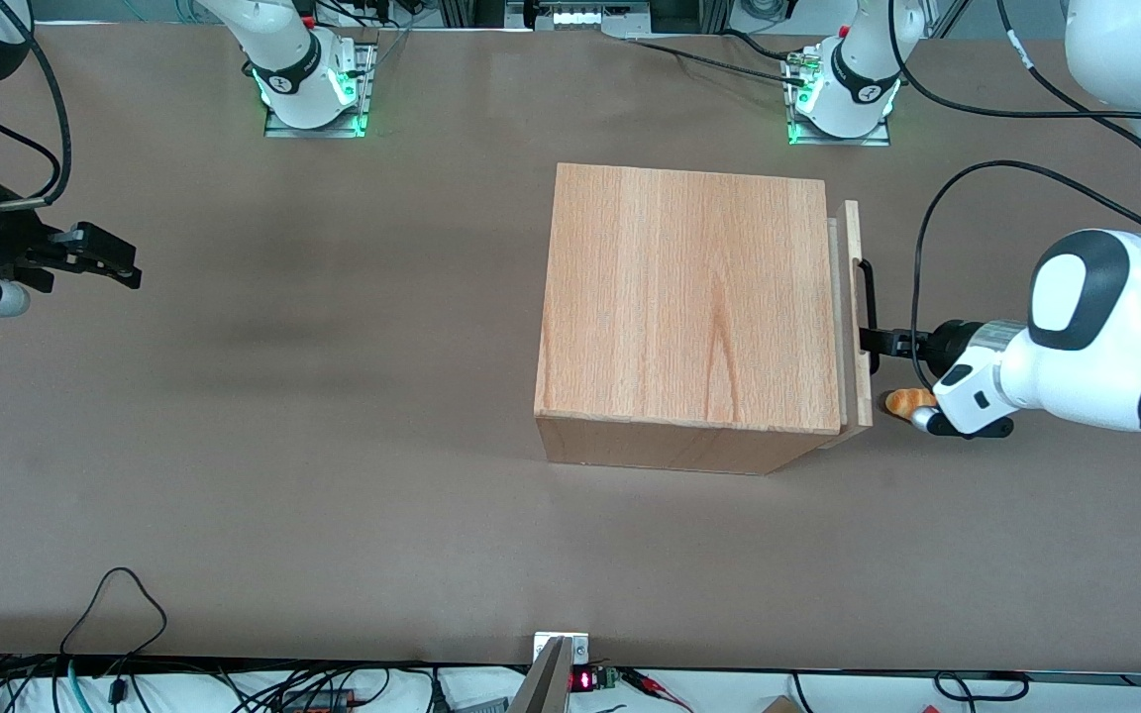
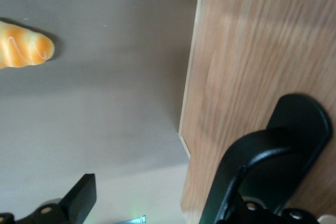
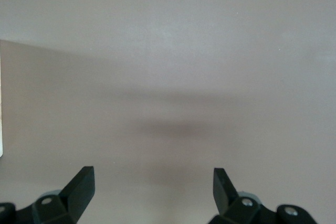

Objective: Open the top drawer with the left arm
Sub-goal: 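Pull the drawer outward by its handle with the left gripper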

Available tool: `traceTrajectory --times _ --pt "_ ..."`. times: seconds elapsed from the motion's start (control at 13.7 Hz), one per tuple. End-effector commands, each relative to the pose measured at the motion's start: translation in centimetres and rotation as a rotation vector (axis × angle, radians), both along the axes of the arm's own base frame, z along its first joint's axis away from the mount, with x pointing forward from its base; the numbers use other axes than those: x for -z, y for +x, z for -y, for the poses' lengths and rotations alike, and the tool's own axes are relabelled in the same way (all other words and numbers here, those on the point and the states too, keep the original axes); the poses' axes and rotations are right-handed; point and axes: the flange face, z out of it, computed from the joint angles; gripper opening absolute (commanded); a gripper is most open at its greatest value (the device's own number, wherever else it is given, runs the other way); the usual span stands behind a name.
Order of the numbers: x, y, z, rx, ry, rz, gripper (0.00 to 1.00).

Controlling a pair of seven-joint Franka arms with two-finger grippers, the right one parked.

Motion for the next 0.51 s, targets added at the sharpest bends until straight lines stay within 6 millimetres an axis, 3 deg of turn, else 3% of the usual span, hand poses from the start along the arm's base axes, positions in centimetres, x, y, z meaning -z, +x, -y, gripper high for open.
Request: traceTrajectory --times 0.0,0.44 --pt "2.4 2.1 -2.6 -0.033 0.033 0.029 1.0" --pt "2.1 2.6 -6.3 -0.09 0.051 0.042 1.0"
